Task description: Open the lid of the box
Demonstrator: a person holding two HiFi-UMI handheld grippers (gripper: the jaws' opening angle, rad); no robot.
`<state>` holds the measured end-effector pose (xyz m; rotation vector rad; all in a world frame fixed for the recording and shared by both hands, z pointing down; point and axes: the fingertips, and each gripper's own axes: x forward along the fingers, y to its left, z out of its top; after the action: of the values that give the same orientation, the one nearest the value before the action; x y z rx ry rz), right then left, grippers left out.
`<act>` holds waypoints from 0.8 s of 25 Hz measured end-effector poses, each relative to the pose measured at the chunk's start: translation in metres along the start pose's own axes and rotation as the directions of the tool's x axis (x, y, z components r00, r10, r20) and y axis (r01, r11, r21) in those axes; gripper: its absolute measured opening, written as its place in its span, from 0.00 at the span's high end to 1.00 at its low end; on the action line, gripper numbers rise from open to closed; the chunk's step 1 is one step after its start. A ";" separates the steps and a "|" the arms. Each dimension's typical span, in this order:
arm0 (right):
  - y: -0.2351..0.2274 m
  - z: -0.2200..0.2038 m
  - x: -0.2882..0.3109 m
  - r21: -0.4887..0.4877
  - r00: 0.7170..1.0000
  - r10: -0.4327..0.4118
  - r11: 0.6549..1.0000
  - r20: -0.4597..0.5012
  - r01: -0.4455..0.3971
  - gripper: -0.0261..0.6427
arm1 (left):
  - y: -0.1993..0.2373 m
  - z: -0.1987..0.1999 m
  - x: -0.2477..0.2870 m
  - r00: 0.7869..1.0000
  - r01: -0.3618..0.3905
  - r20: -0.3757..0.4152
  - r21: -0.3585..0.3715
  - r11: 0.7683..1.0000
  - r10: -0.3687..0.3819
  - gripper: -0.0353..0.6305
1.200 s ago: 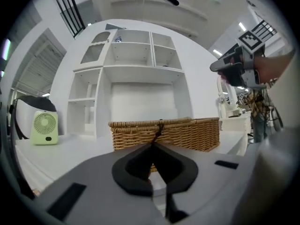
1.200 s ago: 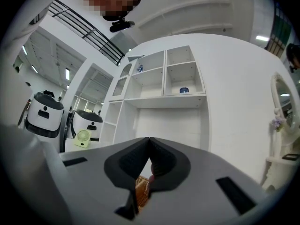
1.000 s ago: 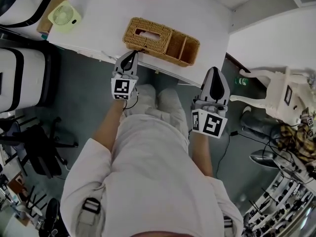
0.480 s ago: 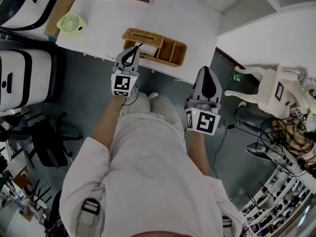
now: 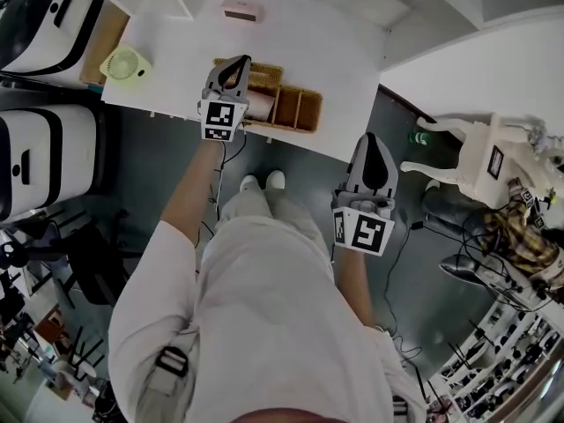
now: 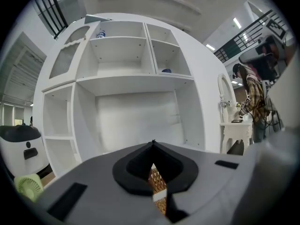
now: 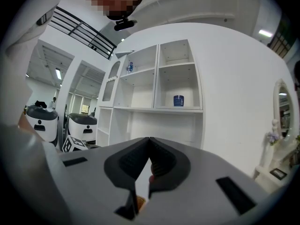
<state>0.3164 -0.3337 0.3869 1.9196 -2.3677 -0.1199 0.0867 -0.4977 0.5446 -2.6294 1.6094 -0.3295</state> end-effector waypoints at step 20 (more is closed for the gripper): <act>0.005 0.024 -0.006 -0.021 0.997 -0.056 0.998 0.050 0.057 0.97 | 0.022 0.031 0.024 0.990 0.027 0.142 -0.014 1.000 -0.024 0.55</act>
<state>0.3097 -0.3270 0.3636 1.9961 -2.3324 -0.1996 0.0841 -0.5311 0.5149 -2.6201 1.5418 -0.1273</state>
